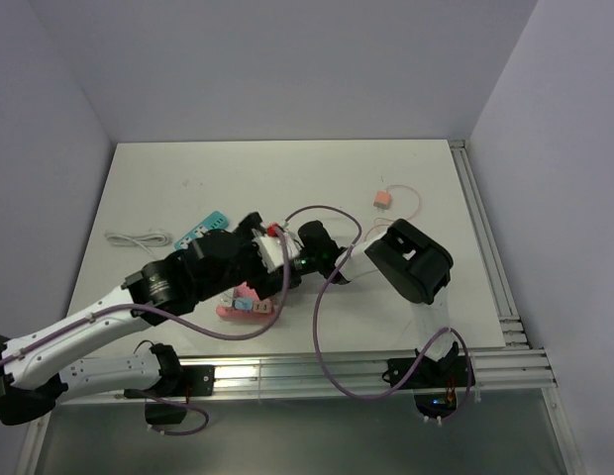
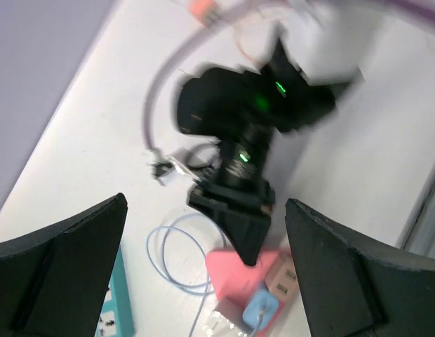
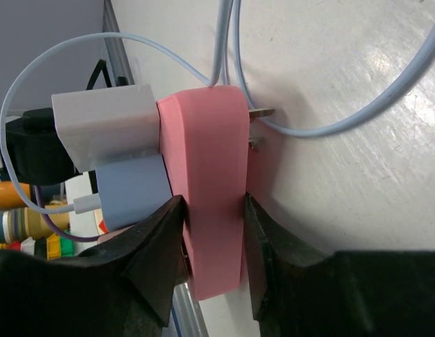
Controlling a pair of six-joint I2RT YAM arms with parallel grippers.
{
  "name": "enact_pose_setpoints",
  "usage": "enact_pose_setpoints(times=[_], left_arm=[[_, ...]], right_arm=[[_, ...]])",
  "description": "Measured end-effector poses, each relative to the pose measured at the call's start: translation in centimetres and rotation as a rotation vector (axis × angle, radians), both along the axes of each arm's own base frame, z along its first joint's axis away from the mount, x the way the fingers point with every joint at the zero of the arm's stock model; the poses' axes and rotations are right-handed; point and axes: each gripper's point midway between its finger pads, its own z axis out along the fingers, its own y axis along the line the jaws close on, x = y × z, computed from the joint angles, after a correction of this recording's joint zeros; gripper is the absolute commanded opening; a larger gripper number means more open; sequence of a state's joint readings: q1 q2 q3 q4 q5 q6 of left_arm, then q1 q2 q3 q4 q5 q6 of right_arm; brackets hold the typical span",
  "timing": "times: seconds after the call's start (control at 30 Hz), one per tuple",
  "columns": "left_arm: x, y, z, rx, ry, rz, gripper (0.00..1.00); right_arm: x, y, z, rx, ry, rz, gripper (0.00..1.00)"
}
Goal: Insert the plug
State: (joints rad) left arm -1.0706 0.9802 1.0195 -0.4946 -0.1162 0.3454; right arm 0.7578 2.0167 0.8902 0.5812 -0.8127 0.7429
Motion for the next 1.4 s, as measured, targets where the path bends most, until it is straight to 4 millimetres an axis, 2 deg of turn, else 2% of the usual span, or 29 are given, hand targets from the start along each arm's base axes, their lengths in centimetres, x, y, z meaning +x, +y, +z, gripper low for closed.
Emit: enact_pose_setpoints(times=[0.03,0.1,0.13,0.17,0.2,0.33,0.43,0.57,0.63,0.7,0.8,0.87,1.0,1.13,1.23,1.3,1.4], left_arm=[[0.5,0.3,1.8,-0.061,-0.007,0.061,1.0],[1.3,1.1,4.7,-0.179,-0.002,0.174,0.99],[1.6,1.6,5.8,-0.226,0.009,0.218,1.0],[1.9,2.0,6.7,-0.275,0.02,0.259,0.99],[2.2,2.5,7.6,-0.329,0.038,0.303,1.0],[3.4,4.7,9.7,-0.486,0.097,0.451,1.0],[5.3,6.9,10.7,-0.573,0.135,0.58,0.99],[9.6,10.7,10.8,-0.632,0.184,0.811,0.99],[11.9,12.4,9.9,-0.648,0.223,0.91,1.0],[13.8,14.2,7.8,-0.652,0.28,1.003,1.0],[15.0,15.9,5.0,-0.679,0.377,1.082,0.99],[15.0,15.7,4.0,-0.699,0.437,1.075,1.0],[14.3,13.2,3.1,-0.732,0.556,0.974,0.99],[13.2,12.1,1.3,-0.724,0.634,0.93,0.99],[11.5,12.0,0.1,-0.724,0.672,0.915,0.98],[10.1,12.0,0.3,-0.737,0.678,0.888,0.97],[8.4,12.0,2.1,-0.781,0.648,0.829,0.96]], right_arm=[[0.0,0.0,0.0,-0.003,0.0,-0.001,0.6],[0.0,-0.1,0.1,-0.014,-0.004,-0.007,0.68],[-0.1,-0.1,0.1,-0.019,-0.002,-0.008,0.78],[-0.1,-0.2,0.5,-0.019,-0.001,-0.008,0.81],[0.1,-0.1,0.8,-0.02,-0.016,-0.014,0.94],[1.3,-0.3,2.0,-0.063,-0.068,-0.052,0.98],[1.8,-1.0,2.9,-0.101,-0.106,-0.081,0.98],[3.2,-3.0,5.0,-0.177,-0.179,-0.174,0.99],[4.1,-4.5,6.3,-0.228,-0.226,-0.243,1.0],[5.5,-6.4,7.7,-0.291,-0.282,-0.337,1.0],[7.4,-9.5,9.4,-0.374,-0.347,-0.48,1.0],[8.7,-12.3,10.2,-0.422,-0.372,-0.586,1.0],[11.5,-19.5,10.9,-0.5,-0.373,-0.824,1.0],[14.8,-27.2,9.8,-0.621,-0.32,-1.059,0.95],[16.8,-31.6,7.9,-0.753,-0.25,-1.155,0.93],[18.6,-33.0,6.9,-0.815,-0.223,-1.18,0.91],[21.6,-34.4,5.6,-0.857,-0.187,-1.196,0.87]])
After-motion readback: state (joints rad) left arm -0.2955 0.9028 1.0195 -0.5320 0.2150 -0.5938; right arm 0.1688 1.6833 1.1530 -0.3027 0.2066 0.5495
